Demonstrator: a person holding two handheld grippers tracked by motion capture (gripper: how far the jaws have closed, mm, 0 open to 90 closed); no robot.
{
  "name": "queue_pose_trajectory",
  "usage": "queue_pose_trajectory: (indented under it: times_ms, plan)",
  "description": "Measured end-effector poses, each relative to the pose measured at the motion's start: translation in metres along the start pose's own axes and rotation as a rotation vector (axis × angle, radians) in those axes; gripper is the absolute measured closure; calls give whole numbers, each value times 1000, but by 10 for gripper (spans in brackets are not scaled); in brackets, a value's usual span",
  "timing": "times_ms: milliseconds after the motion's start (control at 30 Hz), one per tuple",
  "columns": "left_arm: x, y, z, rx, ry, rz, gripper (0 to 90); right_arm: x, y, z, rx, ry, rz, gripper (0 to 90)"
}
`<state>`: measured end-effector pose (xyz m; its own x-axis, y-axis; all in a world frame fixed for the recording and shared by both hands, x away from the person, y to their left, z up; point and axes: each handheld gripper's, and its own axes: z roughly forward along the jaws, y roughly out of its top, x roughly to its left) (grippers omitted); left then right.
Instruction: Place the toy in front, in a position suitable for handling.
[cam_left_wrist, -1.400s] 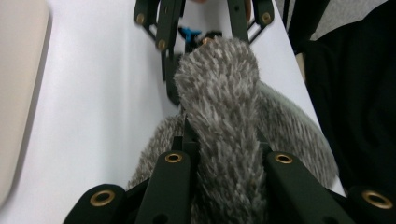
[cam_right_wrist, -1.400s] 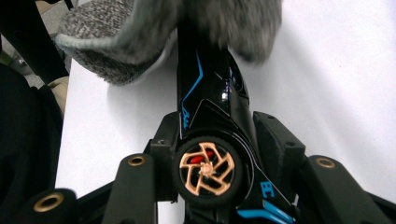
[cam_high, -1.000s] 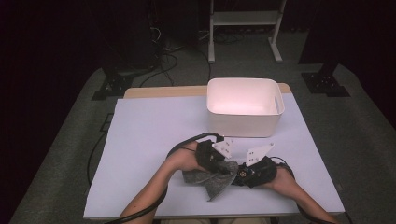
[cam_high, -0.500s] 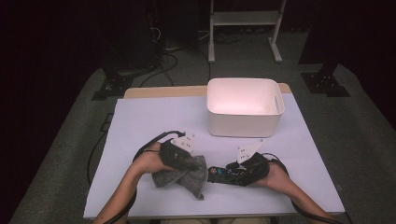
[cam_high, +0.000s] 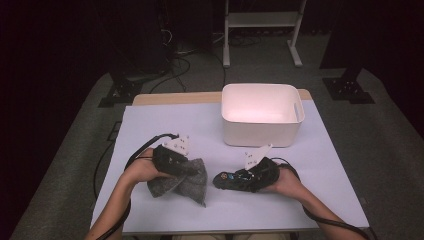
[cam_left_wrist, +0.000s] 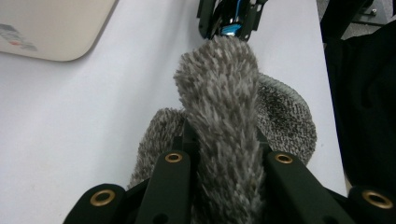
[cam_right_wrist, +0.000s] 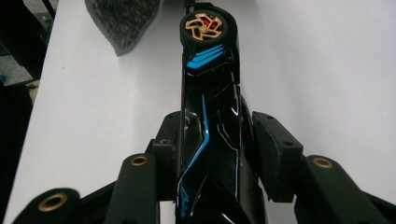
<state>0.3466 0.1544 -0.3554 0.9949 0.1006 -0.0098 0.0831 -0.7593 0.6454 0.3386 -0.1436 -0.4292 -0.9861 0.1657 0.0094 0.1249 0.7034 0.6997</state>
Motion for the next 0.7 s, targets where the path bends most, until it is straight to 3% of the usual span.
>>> queue_pose_trajectory:
  times_ms: [67, 167, 367, 600, 700]
  plan:
    - [0, 0, 2, 0, -8, -3, 772, -1, 3, 6, 16, -17, -25, 553]
    - [-1, -2, 9, 4, -47, 9, 769, -2, 1, 8, -12, -8, -6, 544]
    - [-3, 0, 20, 18, -78, 11, 765, 2, -2, 1, -59, 71, 80, 433]
    - [-7, 6, 28, 24, -87, 45, 765, 8, -5, -3, -58, 84, 111, 360]
    - [-9, 7, 36, 32, -109, 48, 764, 9, -10, -4, -65, 113, 140, 330]
